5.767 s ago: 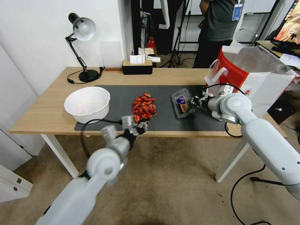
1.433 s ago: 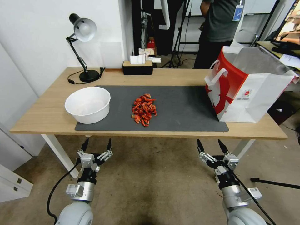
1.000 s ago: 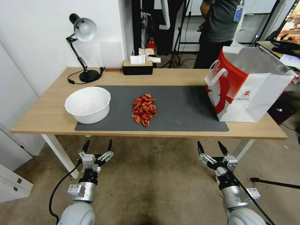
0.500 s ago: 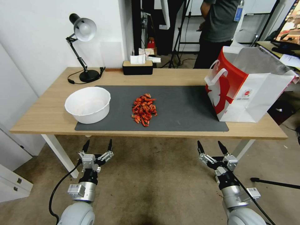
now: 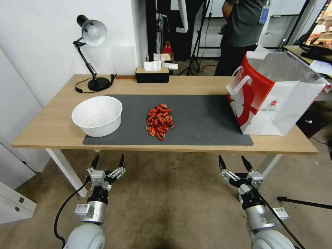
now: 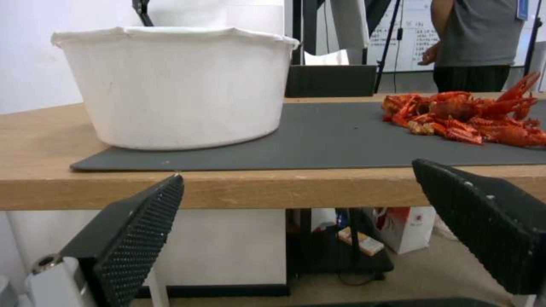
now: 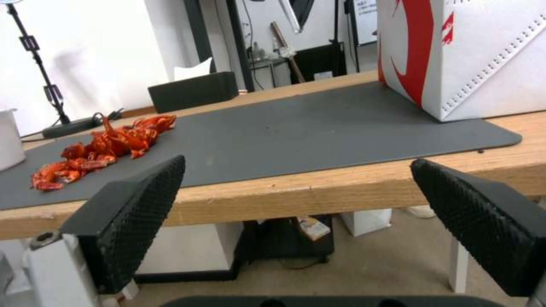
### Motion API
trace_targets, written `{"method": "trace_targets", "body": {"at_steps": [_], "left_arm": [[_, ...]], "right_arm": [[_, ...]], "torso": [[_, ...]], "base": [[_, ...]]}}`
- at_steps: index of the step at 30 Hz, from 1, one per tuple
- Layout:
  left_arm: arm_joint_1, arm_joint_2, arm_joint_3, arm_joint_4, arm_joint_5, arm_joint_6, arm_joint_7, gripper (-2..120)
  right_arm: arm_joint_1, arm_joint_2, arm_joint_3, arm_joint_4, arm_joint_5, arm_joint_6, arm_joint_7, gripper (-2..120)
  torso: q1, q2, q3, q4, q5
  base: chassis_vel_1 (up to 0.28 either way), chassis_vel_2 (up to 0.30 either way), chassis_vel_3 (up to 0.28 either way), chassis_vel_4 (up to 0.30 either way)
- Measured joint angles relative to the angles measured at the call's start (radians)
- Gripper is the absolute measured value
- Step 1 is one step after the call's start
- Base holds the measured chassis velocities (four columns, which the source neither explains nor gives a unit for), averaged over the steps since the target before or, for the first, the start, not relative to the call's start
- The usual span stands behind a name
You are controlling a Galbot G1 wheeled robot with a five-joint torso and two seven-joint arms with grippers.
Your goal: Close the disposable takeout box, then place it into the delivery bag.
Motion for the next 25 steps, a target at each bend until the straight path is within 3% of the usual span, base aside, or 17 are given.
{"method": "trace_targets", "body": {"at_steps": [25], "left_arm": [[0.000,0.000,0.000,0.000,0.000,0.000,0.000,100]], "right_arm": [[0.000,0.000,0.000,0.000,0.000,0.000,0.000,100]], "torso": [[0.000,0.000,0.000,0.0000,0.0000]], "base": [[0.000,0.000,0.000,0.000]]}}
